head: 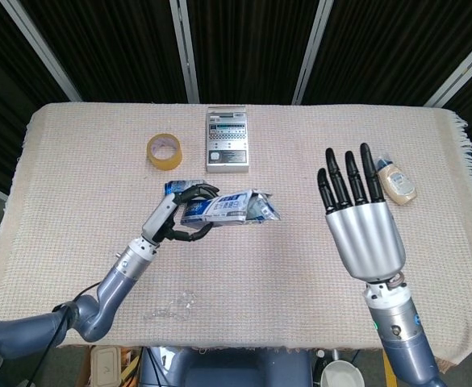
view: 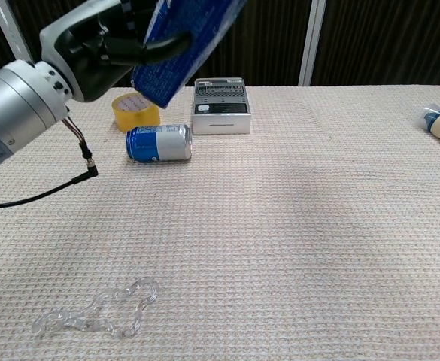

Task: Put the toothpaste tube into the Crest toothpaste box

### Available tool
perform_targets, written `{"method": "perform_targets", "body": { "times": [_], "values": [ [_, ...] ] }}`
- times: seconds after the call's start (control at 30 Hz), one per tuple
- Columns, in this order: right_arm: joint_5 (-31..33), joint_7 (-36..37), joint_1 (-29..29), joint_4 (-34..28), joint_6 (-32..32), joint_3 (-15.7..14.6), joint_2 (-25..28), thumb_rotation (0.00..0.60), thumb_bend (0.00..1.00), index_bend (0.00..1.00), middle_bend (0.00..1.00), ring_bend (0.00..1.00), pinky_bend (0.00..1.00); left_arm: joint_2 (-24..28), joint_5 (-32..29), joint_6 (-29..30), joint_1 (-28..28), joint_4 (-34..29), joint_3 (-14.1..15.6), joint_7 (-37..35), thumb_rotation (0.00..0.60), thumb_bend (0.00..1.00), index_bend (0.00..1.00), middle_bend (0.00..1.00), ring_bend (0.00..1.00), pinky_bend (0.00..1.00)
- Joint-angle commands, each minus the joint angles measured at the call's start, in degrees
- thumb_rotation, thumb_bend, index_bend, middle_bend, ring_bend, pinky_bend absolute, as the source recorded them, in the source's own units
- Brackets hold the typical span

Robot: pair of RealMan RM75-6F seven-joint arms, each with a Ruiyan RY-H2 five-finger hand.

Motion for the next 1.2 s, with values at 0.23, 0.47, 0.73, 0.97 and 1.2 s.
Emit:
{"method": "perform_targets", "body": {
  "times": [0.23, 0.47, 0.73, 0.97, 1.2],
  "values": [
    [-6.22, 19.33, -7.73, 12.28, 4.46, -2.98, 0.64, 0.6, 0.4, 0.26, 0.14, 0.16, 0.0, 12.95, 6.16, -0.46, 1.19, -6.8, 2.92, -22.8, 0.6, 0.36, 0.35, 0.3, 0.19, 0.27],
    [-6.34, 21.72, -9.2, 14.63, 3.82, -2.71, -0.18, 0.6, 0.4, 0.26, 0.14, 0.16, 0.0, 11.1, 5.59, -2.51, -0.22, -1.99, 4.23, -27.3, 0.6, 0.36, 0.35, 0.29, 0.17, 0.28],
    [-6.36, 23.0, -10.37, 14.81, 2.68, -2.42, -0.44, 0.6, 0.4, 0.26, 0.14, 0.16, 0.0, 5.23, -1.94, -1.79, 1.11, 2.5, 1.61, 6.66, 0.6, 0.43, 0.5, 0.49, 0.32, 0.34],
    [-4.86, 24.91, -11.29, 17.26, 1.34, -2.35, -1.63, 0.6, 0.4, 0.27, 0.14, 0.16, 0.0, 5.24, -5.11, -7.42, -0.03, 2.64, 2.44, 25.2, 0.6, 0.43, 0.47, 0.45, 0.3, 0.34],
    [-4.12, 26.25, -12.2, 19.38, 1.0, -2.01, -2.19, 0.6, 0.4, 0.29, 0.14, 0.16, 0.0, 0.59, -6.18, -12.72, -1.77, 8.29, 3.62, 25.86, 0.6, 0.42, 0.43, 0.4, 0.25, 0.33]
  ]
}}
